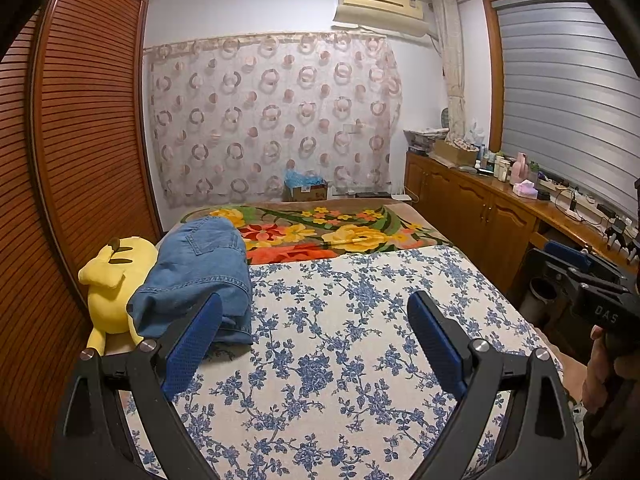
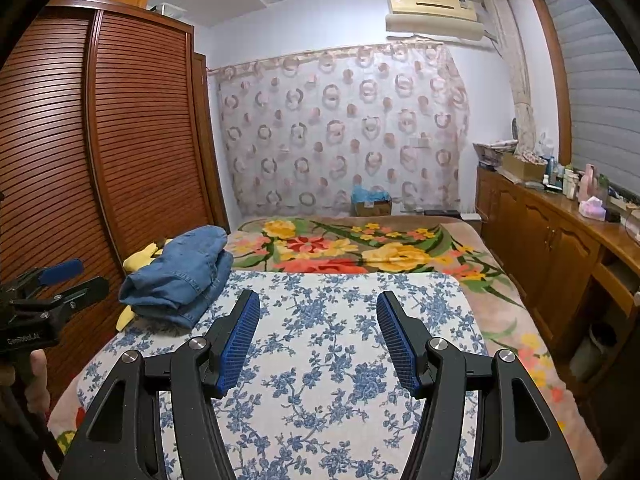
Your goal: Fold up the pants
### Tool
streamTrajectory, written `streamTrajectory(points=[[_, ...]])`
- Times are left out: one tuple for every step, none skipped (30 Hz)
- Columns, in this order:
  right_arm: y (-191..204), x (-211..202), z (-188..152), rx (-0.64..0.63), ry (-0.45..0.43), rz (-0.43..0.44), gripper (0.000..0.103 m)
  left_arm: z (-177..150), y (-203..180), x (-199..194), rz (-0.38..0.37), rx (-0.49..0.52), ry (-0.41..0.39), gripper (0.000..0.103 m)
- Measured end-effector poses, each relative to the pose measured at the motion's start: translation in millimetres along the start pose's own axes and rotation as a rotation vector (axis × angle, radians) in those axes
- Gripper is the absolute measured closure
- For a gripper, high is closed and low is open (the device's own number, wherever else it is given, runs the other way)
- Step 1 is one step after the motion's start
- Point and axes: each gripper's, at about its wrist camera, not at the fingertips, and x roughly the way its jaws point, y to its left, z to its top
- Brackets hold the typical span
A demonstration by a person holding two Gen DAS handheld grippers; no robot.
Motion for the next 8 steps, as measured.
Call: streamTrajectory(points=[[0.3, 0.6, 0.3, 0.000, 0.001, -0.001, 0.040, -0.2, -0.6, 0.0, -0.001, 0.001, 0.000, 0.009], [0.3, -0.1, -0.7, 0.001, 0.001, 0.000, 0.040, -0.2, -0.6, 0.0, -0.001, 0.002, 0.000, 0.009], [0.4, -0.3, -1.0, 0.001, 0.001, 0.001, 0.040, -0.2, 0.0, -0.2, 0.000, 0.002, 0.000, 0.009], [0.3, -1.2, -1.8, 0.000, 0.000, 0.000, 0.040, -0.2, -0.4, 0.0, 0.000, 0.002, 0.000, 0.009], [0.4, -1.1, -1.7, 0.001, -0.001, -0.001, 0.040, -0.2, -0.4, -0.1, -0.001, 0.002, -0.001, 0.009], [0.5, -1.0, -1.3, 0.002, -0.001, 0.000, 0.040, -0.1, 1.6, -0.6, -0.001, 0.001, -0.001, 0.009], [0.5, -0.8, -1.4, 0.001, -0.001, 0.000, 0.040, -0.2, 1.1, -0.5, -0.001, 0.001, -0.001, 0.009], [0.5, -0.9, -1.5, 0.001, 0.000, 0.000, 0.040, -0.2, 1.3, -0.5, -0.001, 0.002, -0.001, 0.009]])
